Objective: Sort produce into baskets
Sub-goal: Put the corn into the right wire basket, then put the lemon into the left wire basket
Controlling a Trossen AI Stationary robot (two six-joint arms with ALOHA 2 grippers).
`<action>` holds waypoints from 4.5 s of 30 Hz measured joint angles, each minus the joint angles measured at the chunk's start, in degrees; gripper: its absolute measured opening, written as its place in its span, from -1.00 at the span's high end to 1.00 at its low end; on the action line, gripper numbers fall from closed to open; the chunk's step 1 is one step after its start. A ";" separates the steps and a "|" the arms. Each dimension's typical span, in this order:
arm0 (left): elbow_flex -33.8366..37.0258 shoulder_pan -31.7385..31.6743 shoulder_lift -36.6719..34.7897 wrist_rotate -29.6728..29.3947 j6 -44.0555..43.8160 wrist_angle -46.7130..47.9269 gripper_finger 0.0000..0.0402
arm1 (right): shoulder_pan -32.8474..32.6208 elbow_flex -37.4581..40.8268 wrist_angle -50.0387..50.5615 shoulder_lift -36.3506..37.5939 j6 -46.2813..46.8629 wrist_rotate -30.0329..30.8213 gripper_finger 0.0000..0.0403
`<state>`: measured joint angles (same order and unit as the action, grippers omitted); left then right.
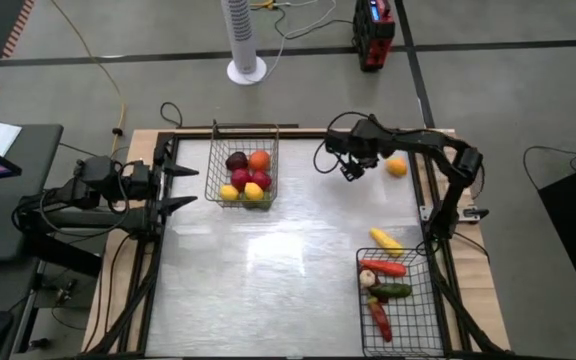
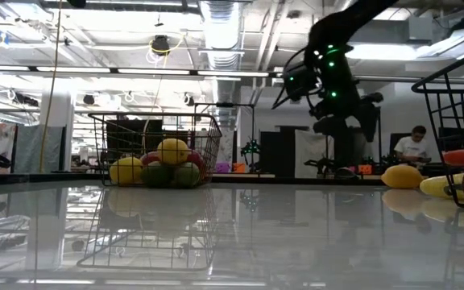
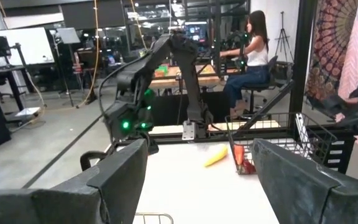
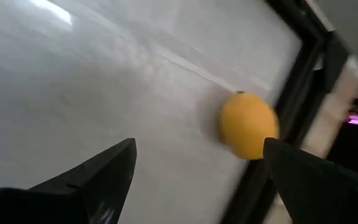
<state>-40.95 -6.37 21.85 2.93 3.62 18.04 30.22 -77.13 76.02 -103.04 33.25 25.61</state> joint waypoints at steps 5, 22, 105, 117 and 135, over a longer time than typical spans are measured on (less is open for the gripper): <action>0.00 0.00 0.00 -0.38 -0.41 1.40 -0.39 | -2.36 8.59 -5.47 7.29 2.68 -5.54 -0.87; 0.00 0.00 0.00 -1.76 -1.53 1.26 -0.39 | -22.92 22.38 -5.95 13.99 2.74 -25.70 -0.80; 0.00 0.00 -0.02 -0.21 -2.29 1.55 -0.39 | -56.25 -8.82 14.01 9.38 38.34 -13.96 -0.33; 2.82 -0.01 0.31 0.84 -2.98 -2.59 -0.39 | -35.39 11.77 6.13 25.19 28.93 -0.22 -0.27; 2.82 0.00 1.81 -1.40 -1.08 -3.91 -0.39 | -7.16 37.89 -28.26 34.40 10.19 0.84 -0.48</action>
<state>-38.13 -6.37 23.66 1.52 2.53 14.13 23.06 -39.24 47.76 -68.64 43.44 26.44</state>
